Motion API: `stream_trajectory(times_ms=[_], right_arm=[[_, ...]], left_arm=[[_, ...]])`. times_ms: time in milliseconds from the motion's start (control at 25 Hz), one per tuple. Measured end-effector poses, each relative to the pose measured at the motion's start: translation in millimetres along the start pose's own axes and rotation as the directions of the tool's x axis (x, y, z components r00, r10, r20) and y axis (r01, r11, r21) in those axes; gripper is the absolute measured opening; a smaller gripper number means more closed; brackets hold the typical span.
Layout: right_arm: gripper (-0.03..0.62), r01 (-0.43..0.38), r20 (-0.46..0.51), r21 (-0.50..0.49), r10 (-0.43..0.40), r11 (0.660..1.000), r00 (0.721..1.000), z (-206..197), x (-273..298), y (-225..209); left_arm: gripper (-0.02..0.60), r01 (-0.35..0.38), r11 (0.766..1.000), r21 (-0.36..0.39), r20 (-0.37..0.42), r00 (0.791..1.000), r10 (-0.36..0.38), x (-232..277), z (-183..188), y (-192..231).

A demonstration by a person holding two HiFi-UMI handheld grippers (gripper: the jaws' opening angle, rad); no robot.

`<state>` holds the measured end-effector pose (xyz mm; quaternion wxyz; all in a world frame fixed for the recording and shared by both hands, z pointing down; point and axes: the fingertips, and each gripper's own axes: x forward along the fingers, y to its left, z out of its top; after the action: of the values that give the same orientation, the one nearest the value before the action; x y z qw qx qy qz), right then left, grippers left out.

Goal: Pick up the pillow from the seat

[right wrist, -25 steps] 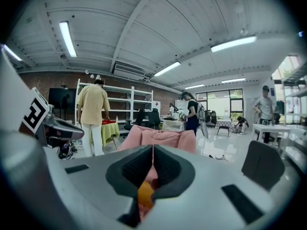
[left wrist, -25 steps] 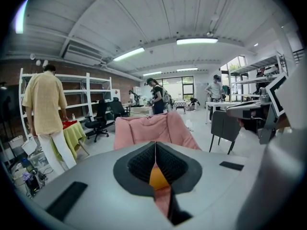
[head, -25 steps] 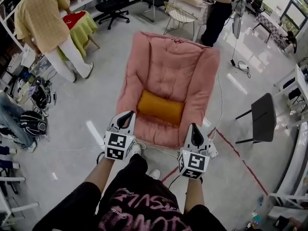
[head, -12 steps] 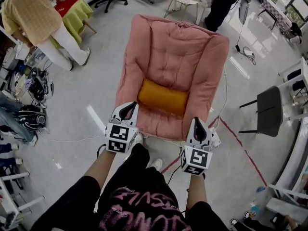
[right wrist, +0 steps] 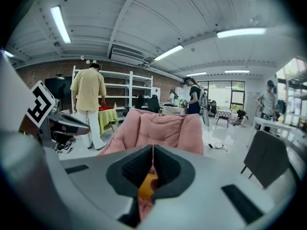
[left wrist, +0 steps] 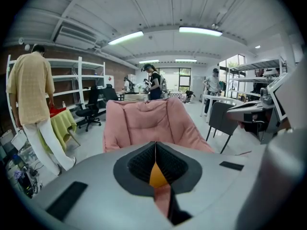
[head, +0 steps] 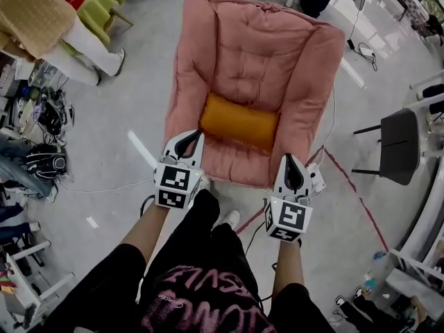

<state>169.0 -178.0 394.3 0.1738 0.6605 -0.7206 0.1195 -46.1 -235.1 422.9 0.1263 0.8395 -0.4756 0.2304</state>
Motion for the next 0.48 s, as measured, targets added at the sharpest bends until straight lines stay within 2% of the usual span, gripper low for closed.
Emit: stream_trajectory(times_ms=[120, 280, 480], right_arm=[[0.021, 0.009, -0.021, 0.021, -0.008, 1.0, 1.0, -11, 11, -2], [0.021, 0.01, -0.052, 0.008, -0.009, 1.0, 0.999, -25, 25, 4], [0.021, 0.008, -0.093, 0.028, -0.005, 1.0, 0.996, -44, 43, 9]], left_arm=[[0.011, 0.012, 1.0, -0.005, -0.016, 1.0, -0.012, 14, -8, 1], [0.011, 0.03, 0.998, -0.056, -0.041, 0.999, -0.033, 30, -22, 5], [0.011, 0.038, 0.998, -0.059, -0.074, 0.996, -0.042, 48, -42, 13]])
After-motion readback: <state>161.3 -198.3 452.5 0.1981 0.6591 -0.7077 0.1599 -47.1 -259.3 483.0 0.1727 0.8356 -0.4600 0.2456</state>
